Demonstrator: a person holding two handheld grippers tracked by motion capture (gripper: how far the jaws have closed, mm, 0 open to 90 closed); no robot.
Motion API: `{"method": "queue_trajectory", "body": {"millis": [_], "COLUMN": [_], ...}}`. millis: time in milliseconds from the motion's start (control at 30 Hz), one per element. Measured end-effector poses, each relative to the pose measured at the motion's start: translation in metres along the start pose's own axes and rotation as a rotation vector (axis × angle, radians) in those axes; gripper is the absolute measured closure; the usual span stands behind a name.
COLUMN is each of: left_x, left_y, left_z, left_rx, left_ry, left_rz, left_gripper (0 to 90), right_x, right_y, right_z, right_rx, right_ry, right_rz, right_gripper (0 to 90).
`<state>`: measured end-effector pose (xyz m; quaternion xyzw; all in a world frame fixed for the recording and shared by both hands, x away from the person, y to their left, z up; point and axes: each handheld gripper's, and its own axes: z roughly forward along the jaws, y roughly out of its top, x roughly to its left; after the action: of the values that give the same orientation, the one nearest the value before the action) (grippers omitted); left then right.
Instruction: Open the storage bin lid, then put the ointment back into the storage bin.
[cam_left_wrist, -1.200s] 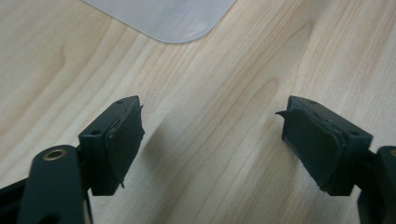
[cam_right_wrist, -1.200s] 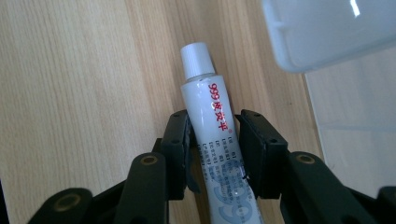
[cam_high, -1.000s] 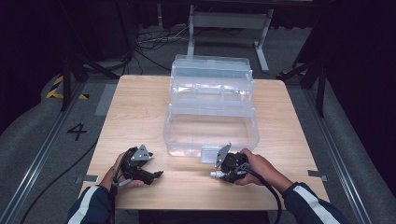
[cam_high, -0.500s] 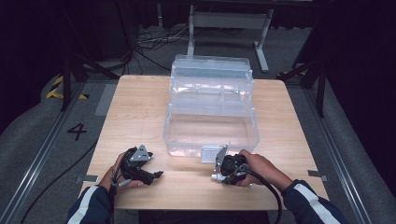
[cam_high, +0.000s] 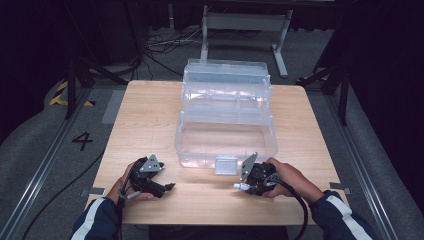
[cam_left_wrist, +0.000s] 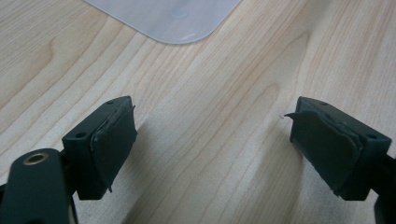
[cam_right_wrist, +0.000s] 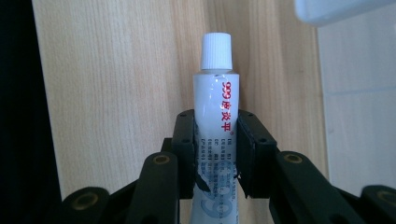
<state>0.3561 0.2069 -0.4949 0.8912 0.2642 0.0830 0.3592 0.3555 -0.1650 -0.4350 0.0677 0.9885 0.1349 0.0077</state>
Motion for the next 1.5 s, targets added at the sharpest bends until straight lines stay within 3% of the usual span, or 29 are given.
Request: {"method": "queue_trajectory", "body": {"millis": [833, 1500], "left_x": [0.0, 0.0], "left_y": [0.0, 0.0], "left_z": [0.0, 0.001], "left_rx": [0.0, 0.0], "left_ry": [0.0, -0.004], "left_rz": [-0.001, 0.0], "left_gripper": [14.6, 14.2], "right_x": [-0.001, 0.005], "right_y": [-0.017, -0.022], "right_z": [-0.037, -0.057], "right_rx": [-0.089, -0.116], "right_ry": [-0.049, -0.075], "right_rz": [0.009, -0.008], "right_gripper": [71.1, 71.1]}}
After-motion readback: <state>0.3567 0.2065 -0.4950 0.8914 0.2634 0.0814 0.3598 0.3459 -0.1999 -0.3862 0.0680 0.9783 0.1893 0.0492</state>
